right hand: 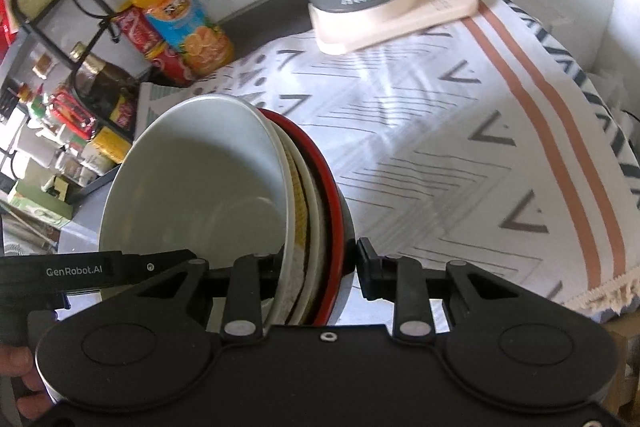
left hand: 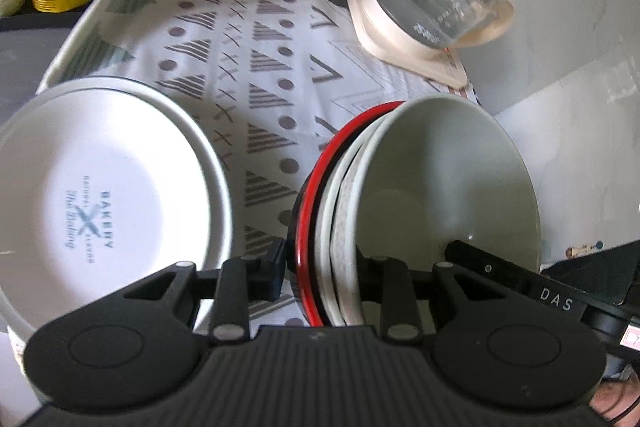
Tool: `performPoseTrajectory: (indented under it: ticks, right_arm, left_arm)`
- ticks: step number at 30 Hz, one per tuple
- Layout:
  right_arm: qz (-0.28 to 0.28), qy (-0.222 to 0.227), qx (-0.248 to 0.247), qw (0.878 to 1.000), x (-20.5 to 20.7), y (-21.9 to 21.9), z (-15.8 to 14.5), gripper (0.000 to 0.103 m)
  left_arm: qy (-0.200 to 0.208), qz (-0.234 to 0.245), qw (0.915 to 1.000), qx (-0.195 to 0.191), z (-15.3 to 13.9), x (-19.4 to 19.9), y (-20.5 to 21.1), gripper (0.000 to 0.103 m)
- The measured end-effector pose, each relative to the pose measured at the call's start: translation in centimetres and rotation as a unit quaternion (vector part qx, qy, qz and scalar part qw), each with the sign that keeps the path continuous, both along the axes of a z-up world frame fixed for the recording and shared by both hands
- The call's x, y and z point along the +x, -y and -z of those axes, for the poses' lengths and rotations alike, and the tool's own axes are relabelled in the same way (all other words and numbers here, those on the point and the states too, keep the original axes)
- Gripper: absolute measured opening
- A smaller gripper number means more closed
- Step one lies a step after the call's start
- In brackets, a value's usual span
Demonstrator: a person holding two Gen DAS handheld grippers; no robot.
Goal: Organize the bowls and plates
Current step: 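Lift the red bowl stack with both grippers and lower it onto the plates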
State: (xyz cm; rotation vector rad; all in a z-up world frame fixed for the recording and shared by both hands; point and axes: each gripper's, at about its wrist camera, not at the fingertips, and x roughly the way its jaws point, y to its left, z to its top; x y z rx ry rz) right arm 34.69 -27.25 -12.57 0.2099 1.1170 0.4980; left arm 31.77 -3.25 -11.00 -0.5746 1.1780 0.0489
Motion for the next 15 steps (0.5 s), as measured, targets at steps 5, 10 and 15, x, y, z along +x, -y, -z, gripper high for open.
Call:
performPoseTrajectory:
  ticks: [5, 10, 15]
  right_arm:
    - [-0.019, 0.009, 0.0, 1.0, 0.1, -1.6, -0.9, 0.029]
    - [-0.038, 0.014, 0.001, 0.999, 0.2, -3.4, -1.7, 0.029]
    - [-0.061, 0.018, 0.0, 0.998, 0.3, -5.5, -2.4, 0.029]
  left_arm:
    - [0.011, -0.021, 0.9997, 0.001, -0.9, -0.8, -1.2, 0.027]
    - [0.016, -0.045, 0.9989, 0.001, -1.4, -1.7, -2.9, 0.027]
    - [0.023, -0.073, 0.9971, 0.004, -2.1, -2.8, -4.5, 0.027]
